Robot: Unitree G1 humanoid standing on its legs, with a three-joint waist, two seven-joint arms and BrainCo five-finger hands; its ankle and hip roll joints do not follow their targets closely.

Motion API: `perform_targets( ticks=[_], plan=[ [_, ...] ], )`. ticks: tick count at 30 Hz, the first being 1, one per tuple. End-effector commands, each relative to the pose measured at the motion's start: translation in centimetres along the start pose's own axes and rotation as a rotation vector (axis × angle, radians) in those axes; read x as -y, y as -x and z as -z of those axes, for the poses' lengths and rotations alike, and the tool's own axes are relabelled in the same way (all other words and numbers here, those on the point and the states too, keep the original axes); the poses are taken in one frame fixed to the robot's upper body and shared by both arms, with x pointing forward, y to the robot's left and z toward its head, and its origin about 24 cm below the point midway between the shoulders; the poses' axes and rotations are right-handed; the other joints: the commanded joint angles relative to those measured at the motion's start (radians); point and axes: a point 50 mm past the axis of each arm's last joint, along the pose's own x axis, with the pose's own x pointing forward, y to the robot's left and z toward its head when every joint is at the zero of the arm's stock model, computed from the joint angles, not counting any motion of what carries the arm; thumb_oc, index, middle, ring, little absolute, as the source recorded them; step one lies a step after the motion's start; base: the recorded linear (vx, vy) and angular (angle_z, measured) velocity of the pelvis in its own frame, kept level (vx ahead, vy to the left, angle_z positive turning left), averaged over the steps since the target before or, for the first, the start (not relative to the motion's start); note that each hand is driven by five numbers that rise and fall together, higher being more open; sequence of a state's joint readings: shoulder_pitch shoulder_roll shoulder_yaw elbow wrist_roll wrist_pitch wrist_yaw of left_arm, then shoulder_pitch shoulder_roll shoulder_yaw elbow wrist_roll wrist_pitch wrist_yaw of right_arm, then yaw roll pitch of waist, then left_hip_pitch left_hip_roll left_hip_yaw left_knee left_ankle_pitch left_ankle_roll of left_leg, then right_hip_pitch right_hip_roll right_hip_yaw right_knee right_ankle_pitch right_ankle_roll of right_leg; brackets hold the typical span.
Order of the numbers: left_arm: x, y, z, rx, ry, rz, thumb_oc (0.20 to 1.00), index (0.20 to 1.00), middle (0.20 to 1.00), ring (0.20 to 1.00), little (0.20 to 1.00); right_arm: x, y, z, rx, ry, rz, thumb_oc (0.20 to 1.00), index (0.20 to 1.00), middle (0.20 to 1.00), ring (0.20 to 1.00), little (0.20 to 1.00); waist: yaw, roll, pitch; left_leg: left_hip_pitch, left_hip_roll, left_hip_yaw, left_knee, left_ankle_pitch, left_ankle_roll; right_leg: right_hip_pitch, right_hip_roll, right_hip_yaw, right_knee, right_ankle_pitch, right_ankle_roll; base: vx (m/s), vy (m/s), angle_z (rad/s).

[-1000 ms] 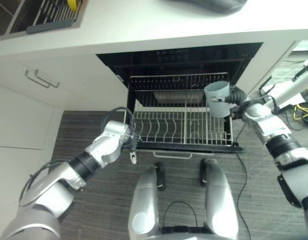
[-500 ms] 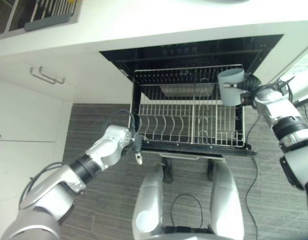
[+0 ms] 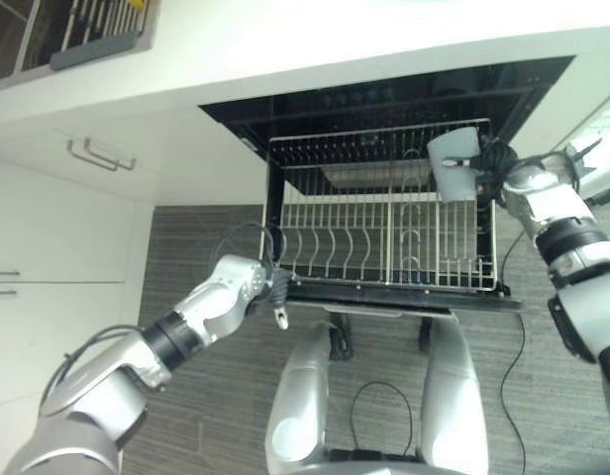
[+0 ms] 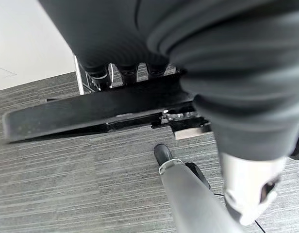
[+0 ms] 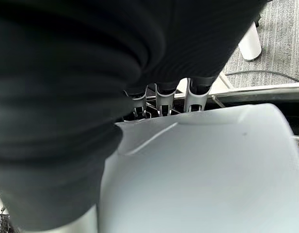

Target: Place the dishes in the dishwasher.

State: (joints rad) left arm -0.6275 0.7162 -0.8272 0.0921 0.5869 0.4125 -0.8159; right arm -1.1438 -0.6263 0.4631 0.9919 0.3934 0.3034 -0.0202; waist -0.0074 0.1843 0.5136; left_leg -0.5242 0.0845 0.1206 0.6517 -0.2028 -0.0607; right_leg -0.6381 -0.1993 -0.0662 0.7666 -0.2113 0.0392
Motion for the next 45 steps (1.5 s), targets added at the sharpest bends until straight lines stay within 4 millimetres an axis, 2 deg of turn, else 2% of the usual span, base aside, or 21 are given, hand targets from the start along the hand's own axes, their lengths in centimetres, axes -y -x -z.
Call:
perform_targets(
  ticks=[1,7,13,18,21,24,25,26,29,31,34,36,37,39,41,44,45],
  plan=[
    [15.4,-1.5,-4.3,0.233,0.046,0.567,1.0,1.0,1.0,1.0,1.0,2.1,0.2,-0.4,-0.015,-0.016,0.108,1.0,1.0,1.0,1.0,1.0,0.019,-0.028,0.006,-0.088,-0.019,-0.036,-0.041,0.067,0.044,-0.003,0.018,-0.036,-0.075,0.013,-0.033,0.0,0.0,0.0],
    [15.0,-1.3,-4.1,0.237,0.107,0.483,1.0,1.0,1.0,1.0,1.0,2.2,0.8,-1.6,0.048,-0.02,0.14,1.0,1.0,1.0,1.0,1.0,0.002,-0.033,0.006,-0.07,-0.013,-0.021,-0.066,0.076,0.041,0.007,0.029,-0.033,-0.091,0.016,-0.034,-0.01,0.02,-0.05],
    [13.0,-0.8,-4.1,0.292,0.215,0.276,1.0,1.0,1.0,1.0,1.0,2.9,1.9,-2.8,0.142,-0.045,0.169,1.0,1.0,1.0,1.0,1.0,-0.018,-0.038,0.006,-0.049,-0.007,-0.004,-0.087,0.087,0.042,0.021,0.04,-0.025,-0.113,0.024,-0.032,0.0,0.01,-0.02],
    [10.6,0.6,-4.1,0.404,0.329,-0.025,1.0,1.0,1.0,1.0,1.0,3.6,3.6,-3.1,0.239,-0.097,0.219,1.0,1.0,1.0,1.0,1.0,-0.037,-0.031,0.006,-0.028,-0.004,0.015,-0.105,0.096,0.044,0.038,0.048,-0.015,-0.131,0.027,-0.032,-0.02,0.026,-0.11],
    [9.4,1.7,-4.3,0.472,0.392,-0.174,1.0,1.0,1.0,1.0,1.0,3.2,4.4,-2.6,0.265,-0.122,0.197,1.0,1.0,1.0,1.0,1.0,-0.044,-0.03,0.006,-0.018,-0.002,0.024,-0.115,0.102,0.044,0.049,0.05,-0.013,-0.147,0.032,-0.032,-0.03,0.013,-0.09],
    [6.7,4.5,-3.8,0.594,0.552,-0.523,1.0,1.0,1.0,1.0,1.0,1.9,6.4,-1.4,0.351,-0.302,0.191,1.0,1.0,1.0,1.0,1.0,-0.05,-0.032,0.006,0.006,0.0,0.033,-0.136,0.11,0.046,0.078,0.056,-0.01,-0.178,0.042,-0.028,-0.02,-0.016,-0.1],
    [6.5,4.9,-3.7,0.612,0.573,-0.552,1.0,1.0,1.0,1.0,1.0,1.7,6.6,-1.1,0.357,-0.326,0.191,1.0,1.0,1.0,1.0,1.0,-0.05,-0.034,0.006,0.01,0.0,0.034,-0.139,0.111,0.046,0.083,0.056,-0.01,-0.182,0.044,-0.028,-0.02,-0.07,0.0],
    [5.4,6.5,-3.2,0.684,0.653,-0.678,1.0,1.0,1.0,1.0,1.0,0.6,7.9,0.7,0.383,-0.413,0.175,1.0,1.0,1.0,1.0,1.0,-0.052,-0.039,0.006,0.017,-0.002,0.036,-0.15,0.114,0.048,0.095,0.061,-0.012,-0.2,0.053,-0.026,-0.03,-0.071,-0.05],
    [3.7,9.4,-2.0,0.816,0.791,-0.906,1.0,1.0,1.0,1.0,1.0,-2.4,10.5,4.0,0.407,-0.471,0.145,1.0,1.0,1.0,1.0,1.0,-0.059,-0.062,0.006,0.041,-0.008,0.036,-0.186,0.125,0.054,0.133,0.071,-0.016,-0.253,0.078,-0.018,-0.06,-0.099,0.02],
    [2.9,10.6,-1.4,0.861,0.827,-1.011,1.0,1.0,1.0,1.0,1.0,-3.1,11.6,4.9,0.417,-0.47,0.109,1.0,1.0,1.0,1.0,1.0,-0.063,-0.081,0.006,0.066,-0.005,0.039,-0.215,0.132,0.056,0.165,0.078,-0.019,-0.294,0.093,-0.012,-0.06,-0.098,0.05],
    [1.3,12.5,-0.4,0.957,0.88,-1.201,1.0,1.0,1.0,1.0,1.0,-3.3,13.0,5.1,0.48,-0.464,0.063,1.0,1.0,1.0,1.0,1.0,-0.066,-0.121,0.006,0.132,-0.001,0.046,-0.28,0.142,0.052,0.247,0.098,-0.024,-0.389,0.119,-0.001,-0.08,-0.101,-0.07],
    [0.8,13.1,-0.2,0.985,0.89,-1.27,1.0,1.0,1.0,1.0,1.0,-3.2,13.4,5.0,0.507,-0.469,0.059,1.0,1.0,1.0,1.0,1.0,-0.068,-0.132,0.004,0.163,-0.001,0.05,-0.307,0.146,0.05,0.276,0.102,-0.024,-0.419,0.126,0.003,-0.06,-0.018,-0.01],
    [0.3,13.9,0.2,1.014,0.899,-1.379,1.0,1.0,1.0,1.0,1.0,-3.1,13.8,4.9,0.535,-0.484,0.06,1.0,1.0,1.0,1.0,1.0,-0.068,-0.145,-0.013,0.19,-0.004,0.056,-0.332,0.146,0.046,0.303,0.104,-0.024,-0.451,0.132,0.008,-0.07,0.017,-0.01],
    [0.0,15.1,0.3,1.093,0.883,-1.455,1.0,1.0,1.0,1.0,1.0,-2.9,14.3,4.8,0.558,-0.493,0.067,1.0,1.0,1.0,1.0,1.0,-0.065,-0.16,-0.034,0.222,-0.012,0.058,-0.357,0.14,0.044,0.337,0.098,-0.029,-0.492,0.14,0.014,-0.07,0.035,0.02],
    [-0.1,15.6,0.8,1.111,0.901,-1.496,1.0,1.0,1.0,1.0,1.0,-2.4,14.8,5.0,0.576,-0.495,0.076,1.0,1.0,1.0,1.0,1.0,-0.061,-0.181,-0.07,0.269,-0.021,0.064,-0.38,0.127,0.041,0.387,0.087,-0.036,-0.541,0.154,0.026,-0.04,0.07,0.1],
    [-0.2,15.8,1.1,1.111,0.902,-1.528,1.0,1.0,1.0,1.0,1.0,-1.8,15.1,4.9,0.609,-0.47,0.114,1.0,1.0,1.0,1.0,1.0,-0.055,-0.196,-0.103,0.31,-0.03,0.073,-0.407,0.122,0.044,0.434,0.072,-0.047,-0.582,0.175,0.041,-0.01,0.1,0.04],
    [-0.1,15.9,1.5,1.103,0.908,-1.533,1.0,1.0,1.0,1.0,1.0,-1.3,15.4,5.0,0.619,-0.465,0.128,1.0,1.0,1.0,1.0,1.0,-0.049,-0.204,-0.126,0.348,-0.037,0.078,-0.428,0.11,0.046,0.475,0.062,-0.055,-0.607,0.181,0.057,0.0,0.104,0.02]
  ],
)
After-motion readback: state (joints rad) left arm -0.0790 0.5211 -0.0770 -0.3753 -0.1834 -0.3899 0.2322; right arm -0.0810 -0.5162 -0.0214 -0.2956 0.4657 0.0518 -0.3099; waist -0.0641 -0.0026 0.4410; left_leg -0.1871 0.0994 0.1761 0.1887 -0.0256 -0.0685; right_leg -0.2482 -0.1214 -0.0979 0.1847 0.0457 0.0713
